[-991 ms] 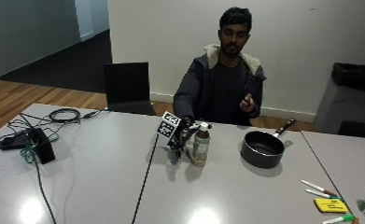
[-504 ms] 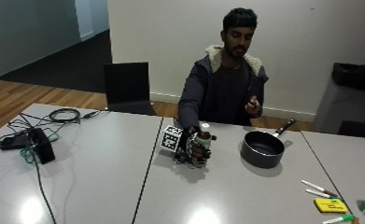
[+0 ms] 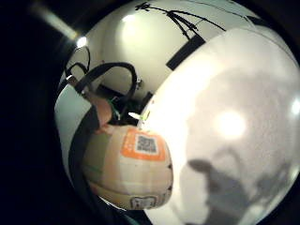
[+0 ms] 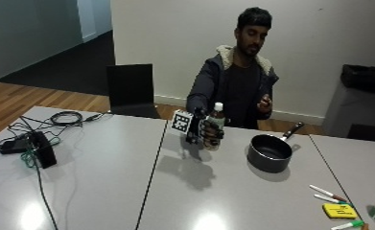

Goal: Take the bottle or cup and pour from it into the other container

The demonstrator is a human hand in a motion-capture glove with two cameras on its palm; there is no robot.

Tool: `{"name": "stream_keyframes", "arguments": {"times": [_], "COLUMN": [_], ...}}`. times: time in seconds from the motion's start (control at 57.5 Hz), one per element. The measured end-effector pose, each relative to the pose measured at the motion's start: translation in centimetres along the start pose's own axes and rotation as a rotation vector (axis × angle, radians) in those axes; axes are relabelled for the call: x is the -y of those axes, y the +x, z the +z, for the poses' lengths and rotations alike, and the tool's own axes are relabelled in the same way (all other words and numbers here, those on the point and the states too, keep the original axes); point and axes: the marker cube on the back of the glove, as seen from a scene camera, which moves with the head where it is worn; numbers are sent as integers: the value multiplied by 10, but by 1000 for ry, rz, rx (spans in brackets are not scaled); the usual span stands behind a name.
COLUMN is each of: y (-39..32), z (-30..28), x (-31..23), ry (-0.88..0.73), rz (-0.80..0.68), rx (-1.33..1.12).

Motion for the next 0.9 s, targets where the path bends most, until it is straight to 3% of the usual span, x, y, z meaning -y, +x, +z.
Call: {"name": "stream_keyframes", "arguments": {"times": [0.07, 0.139, 0.191, 0.278, 0.417, 0.626, 0.713, 0.8, 0.904], "y": [-25, -55, -75, -108, -141, -159, -155, -149, -141], "z": [-11, -10, -15, 3, 25, 73, 103, 117, 139], "x": [-8, -3, -10, 5, 0, -17, -14, -26, -29], "ry": [-195, -194, -281, -92, -64, -265, -239, -405, -459], "rz": [-98, -79, -63, -64, -138, -210, -163, -312, -350], "rx": [-30, -74, -119, -229, -488, -911, -1072, -1194, -1322]}}
